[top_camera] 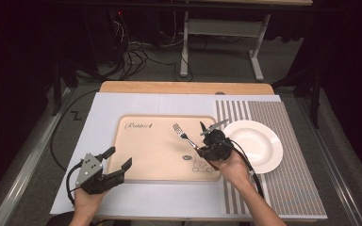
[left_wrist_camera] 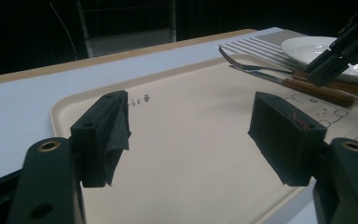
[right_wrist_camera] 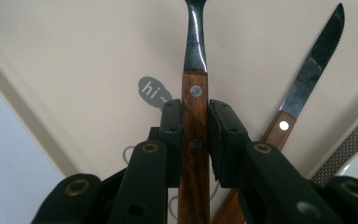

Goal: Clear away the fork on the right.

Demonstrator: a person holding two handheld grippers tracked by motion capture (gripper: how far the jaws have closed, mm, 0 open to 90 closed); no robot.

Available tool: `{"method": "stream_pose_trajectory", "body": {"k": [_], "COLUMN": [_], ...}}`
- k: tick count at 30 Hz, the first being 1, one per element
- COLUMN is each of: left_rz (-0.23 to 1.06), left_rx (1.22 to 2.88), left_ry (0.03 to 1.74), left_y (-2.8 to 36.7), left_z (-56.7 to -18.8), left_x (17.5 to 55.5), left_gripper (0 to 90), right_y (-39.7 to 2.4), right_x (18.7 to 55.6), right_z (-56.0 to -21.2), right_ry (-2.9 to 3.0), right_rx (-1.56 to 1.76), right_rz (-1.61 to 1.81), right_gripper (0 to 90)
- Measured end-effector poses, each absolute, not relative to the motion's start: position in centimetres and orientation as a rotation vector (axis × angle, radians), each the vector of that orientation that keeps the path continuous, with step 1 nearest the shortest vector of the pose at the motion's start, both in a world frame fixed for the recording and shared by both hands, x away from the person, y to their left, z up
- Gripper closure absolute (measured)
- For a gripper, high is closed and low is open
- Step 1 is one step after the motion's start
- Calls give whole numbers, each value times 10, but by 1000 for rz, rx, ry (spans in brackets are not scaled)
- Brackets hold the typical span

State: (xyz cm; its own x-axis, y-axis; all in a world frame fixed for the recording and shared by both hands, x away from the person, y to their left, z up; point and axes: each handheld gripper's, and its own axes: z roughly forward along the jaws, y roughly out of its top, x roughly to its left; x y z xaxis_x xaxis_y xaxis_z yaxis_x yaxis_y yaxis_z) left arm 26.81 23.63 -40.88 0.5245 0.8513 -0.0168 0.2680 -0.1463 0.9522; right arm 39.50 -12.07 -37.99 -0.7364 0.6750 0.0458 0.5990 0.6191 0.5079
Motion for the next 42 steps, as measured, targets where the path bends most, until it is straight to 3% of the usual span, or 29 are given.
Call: {"method": "stream_pose_trajectory", "body": {"k": [42], "left_rz": [669], "left_rx": [1704], "left_ry": [948], "left_y": [235], "left_z": [-410], "left_x": [270], "left_gripper": [292], "right_y": [-98], "right_x": [410], "right_z": [-407], "right_ry": [2718], "right_rx": [1117], "right_rz": [630], "right_gripper": [778]}}
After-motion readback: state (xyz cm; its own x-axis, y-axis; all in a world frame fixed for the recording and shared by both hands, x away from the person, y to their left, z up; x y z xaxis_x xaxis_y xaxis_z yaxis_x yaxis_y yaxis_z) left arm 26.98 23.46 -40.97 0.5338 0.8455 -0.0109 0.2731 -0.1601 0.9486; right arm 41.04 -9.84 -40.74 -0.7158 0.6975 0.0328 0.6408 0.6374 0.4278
